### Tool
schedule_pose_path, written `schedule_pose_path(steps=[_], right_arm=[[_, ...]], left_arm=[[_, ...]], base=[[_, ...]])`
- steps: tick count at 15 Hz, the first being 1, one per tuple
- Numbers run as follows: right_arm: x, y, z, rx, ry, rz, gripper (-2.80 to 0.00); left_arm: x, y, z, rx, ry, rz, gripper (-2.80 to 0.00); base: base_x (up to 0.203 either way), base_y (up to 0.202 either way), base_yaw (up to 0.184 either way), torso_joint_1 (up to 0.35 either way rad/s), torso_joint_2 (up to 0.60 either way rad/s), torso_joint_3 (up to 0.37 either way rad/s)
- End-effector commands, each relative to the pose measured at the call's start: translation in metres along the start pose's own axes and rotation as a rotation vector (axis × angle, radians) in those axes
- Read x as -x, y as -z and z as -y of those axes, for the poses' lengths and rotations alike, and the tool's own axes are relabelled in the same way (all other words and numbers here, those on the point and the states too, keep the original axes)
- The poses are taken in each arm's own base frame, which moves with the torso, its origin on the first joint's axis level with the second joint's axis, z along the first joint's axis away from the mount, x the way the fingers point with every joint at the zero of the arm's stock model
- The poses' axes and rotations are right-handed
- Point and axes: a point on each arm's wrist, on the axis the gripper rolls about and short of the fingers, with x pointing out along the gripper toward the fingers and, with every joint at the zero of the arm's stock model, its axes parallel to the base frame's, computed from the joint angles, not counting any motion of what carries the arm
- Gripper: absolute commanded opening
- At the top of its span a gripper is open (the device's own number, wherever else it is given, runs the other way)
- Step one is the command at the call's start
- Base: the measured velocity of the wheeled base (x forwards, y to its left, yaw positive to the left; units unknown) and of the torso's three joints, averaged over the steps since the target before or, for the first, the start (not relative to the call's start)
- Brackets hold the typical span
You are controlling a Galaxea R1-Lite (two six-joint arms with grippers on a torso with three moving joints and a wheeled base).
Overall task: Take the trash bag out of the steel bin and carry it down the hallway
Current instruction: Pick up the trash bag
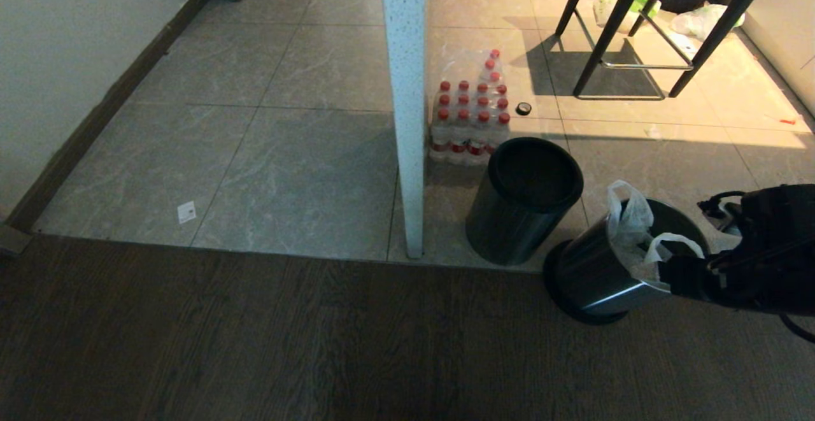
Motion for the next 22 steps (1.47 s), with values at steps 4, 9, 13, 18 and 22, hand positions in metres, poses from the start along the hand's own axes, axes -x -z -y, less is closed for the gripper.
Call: schedule_pose_path(steps=[4,9,13,18,22], right_arm=[[-0.009,-0.002,0.013,0.0,0.031,-0.002,0.0],[-0.022,-0.007,0.053,-0.207,-0.023,-0.031,0.0],[-0.04,-0.012,0.058,-0.22,-0.14,0.0,0.0],[-0.065,-0.018,0.063,-0.184,-0.336,0.067,0.0],[-0.078,-0.025,0.071,-0.165,-0.36,0.114,0.0]], left_arm=[[0.0,0.0,0.0,0.0,-0.001,0.0,-2.8],[0.0,0.0,0.0,0.0,-0.001,0.0,-2.8],[0.0,0.0,0.0,0.0,-0.001,0.0,-2.8],[0.0,0.0,0.0,0.0,-0.001,0.0,-2.8],[0.0,0.0,0.0,0.0,-0.001,0.0,-2.8]], base=[[0.0,0.0,0.0,0.0,0.0,0.0],[0.0,0.0,0.0,0.0,0.0,0.0],[0.0,0.0,0.0,0.0,0.0,0.0],[0.0,0.0,0.0,0.0,0.0,0.0],[0.0,0.0,0.0,0.0,0.0,0.0]])
